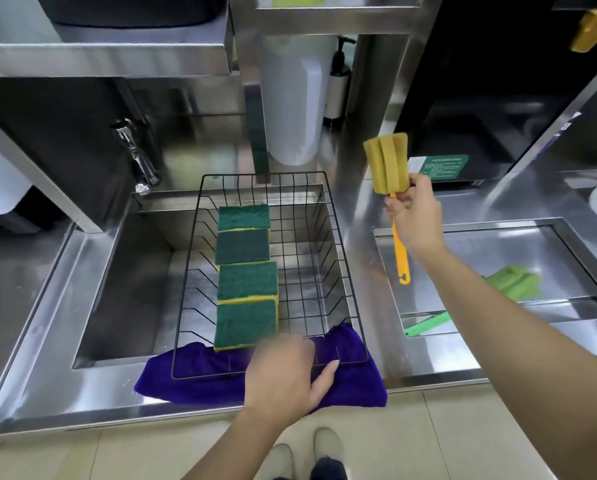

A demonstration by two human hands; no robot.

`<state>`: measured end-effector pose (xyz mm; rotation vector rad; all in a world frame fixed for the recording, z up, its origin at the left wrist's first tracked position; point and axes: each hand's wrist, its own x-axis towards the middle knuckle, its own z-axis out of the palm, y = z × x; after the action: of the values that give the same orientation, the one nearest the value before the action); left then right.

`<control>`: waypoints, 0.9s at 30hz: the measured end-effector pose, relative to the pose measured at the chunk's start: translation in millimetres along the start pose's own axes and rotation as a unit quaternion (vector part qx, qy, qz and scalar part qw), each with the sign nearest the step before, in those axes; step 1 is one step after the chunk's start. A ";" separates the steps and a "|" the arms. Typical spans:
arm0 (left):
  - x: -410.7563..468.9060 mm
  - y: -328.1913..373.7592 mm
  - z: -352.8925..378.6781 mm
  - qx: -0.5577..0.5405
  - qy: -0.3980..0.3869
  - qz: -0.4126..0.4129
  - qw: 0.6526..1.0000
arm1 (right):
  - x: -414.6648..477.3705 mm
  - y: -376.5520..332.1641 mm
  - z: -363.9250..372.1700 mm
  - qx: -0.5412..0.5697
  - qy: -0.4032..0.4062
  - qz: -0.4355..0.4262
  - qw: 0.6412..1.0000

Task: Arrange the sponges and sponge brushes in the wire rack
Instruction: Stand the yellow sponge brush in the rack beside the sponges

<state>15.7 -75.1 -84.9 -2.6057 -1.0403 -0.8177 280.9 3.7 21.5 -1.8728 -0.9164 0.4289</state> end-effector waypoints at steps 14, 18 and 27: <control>0.5 1.6 -3.6 -0.011 -0.005 -0.006 1.000 | -34.3 -40.7 88.2 0.108 -0.116 0.080 0.984; 1.1 1.3 -2.9 -0.012 -0.008 -0.006 1.000 | -53.1 -21.1 116.4 0.034 -0.173 0.078 0.981; 1.3 1.2 -3.2 -0.016 -0.013 -0.007 1.000 | -72.1 4.4 139.6 -0.185 -0.304 0.063 0.933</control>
<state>16.0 -76.4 -81.6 -2.6458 -1.0607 -0.8128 146.7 34.2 -54.3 -2.1912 -1.3592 1.0116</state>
